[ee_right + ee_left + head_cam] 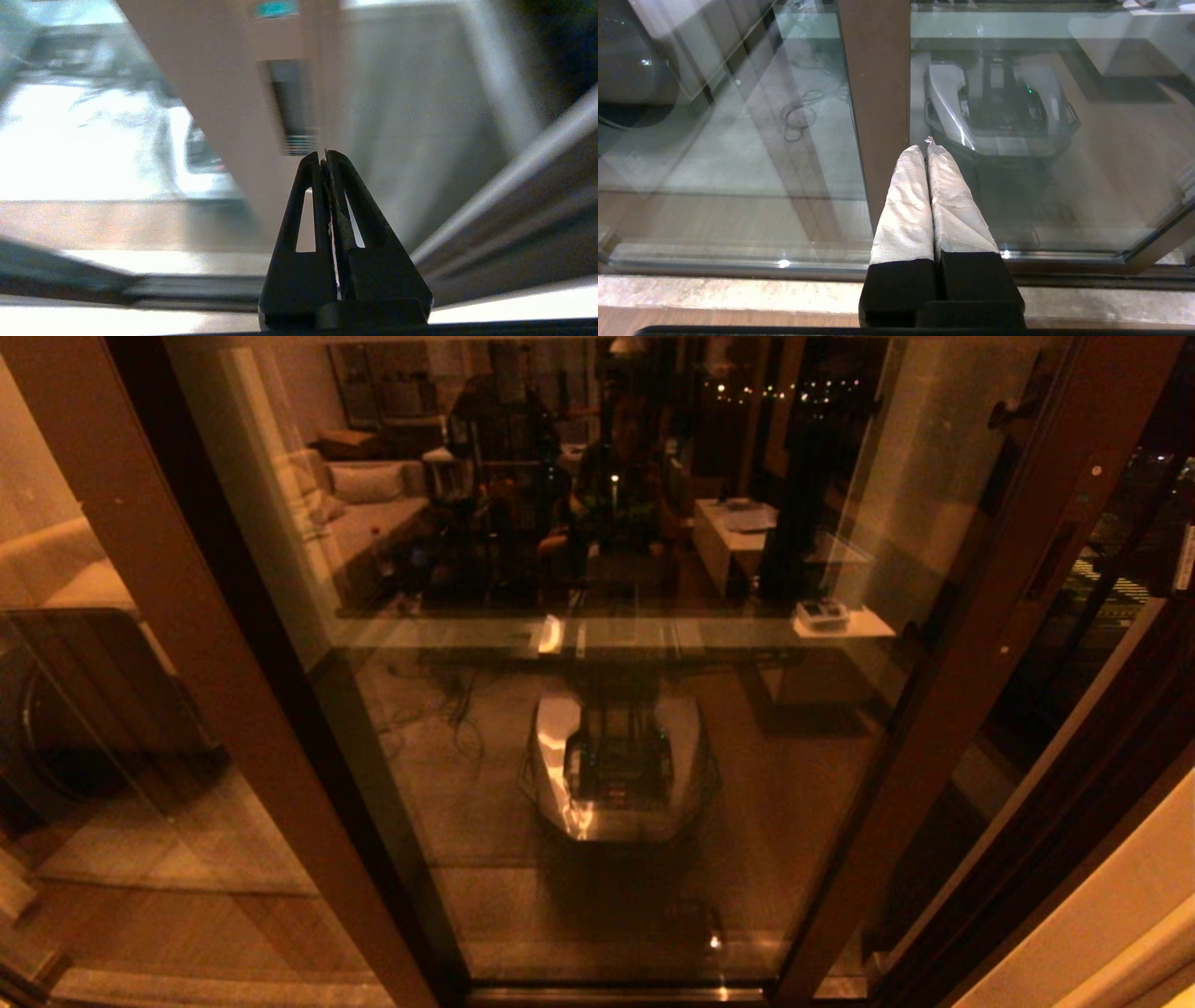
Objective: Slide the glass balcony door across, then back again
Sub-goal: Open the slid door
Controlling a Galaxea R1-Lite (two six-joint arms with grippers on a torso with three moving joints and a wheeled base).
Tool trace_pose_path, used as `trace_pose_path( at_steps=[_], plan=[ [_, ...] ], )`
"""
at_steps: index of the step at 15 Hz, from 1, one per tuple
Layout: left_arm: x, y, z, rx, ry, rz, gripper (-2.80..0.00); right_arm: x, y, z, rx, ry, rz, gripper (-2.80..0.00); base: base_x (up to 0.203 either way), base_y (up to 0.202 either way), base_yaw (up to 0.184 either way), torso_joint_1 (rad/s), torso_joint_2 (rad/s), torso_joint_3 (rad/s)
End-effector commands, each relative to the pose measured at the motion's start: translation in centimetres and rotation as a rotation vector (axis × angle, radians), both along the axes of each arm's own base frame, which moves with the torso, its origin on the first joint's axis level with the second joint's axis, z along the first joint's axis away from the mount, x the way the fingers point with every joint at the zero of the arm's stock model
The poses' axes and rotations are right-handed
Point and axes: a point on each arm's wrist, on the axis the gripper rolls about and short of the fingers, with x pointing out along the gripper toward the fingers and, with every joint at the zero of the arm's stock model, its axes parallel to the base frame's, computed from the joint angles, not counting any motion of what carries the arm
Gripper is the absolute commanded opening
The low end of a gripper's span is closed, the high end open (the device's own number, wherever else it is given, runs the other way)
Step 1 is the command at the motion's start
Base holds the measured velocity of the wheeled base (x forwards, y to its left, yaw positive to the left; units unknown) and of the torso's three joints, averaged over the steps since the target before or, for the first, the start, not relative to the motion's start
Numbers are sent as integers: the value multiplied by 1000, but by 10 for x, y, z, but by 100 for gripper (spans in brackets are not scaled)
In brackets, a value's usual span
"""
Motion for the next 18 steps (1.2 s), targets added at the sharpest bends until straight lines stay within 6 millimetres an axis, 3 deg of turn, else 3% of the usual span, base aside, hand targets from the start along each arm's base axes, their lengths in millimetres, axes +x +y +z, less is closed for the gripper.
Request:
trace_pose_path(
  at_steps=[1,3,5,11,14,18],
  plan=[
    [0,0,0,0,0,0,-280,-18,-10,10,-43,-37,-53,-280,0,0,0,0,0,0],
    [0,0,0,0,0,0,-280,-21,-22,14,-81,-49,-92,-280,0,0,0,0,0,0],
    [0,0,0,0,0,0,-280,-11,-27,11,-76,-38,-94,-280,0,0,0,0,0,0],
    [0,0,0,0,0,0,-280,57,-36,-23,68,40,27,-280,0,0,0,0,0,0],
    [0,0,0,0,0,0,-280,89,-26,-12,58,-96,29,-280,0,0,0,0,0,0],
    [0,0,0,0,0,0,-280,95,-20,3,33,-153,-5,-280,0,0,0,0,0,0]
  ],
)
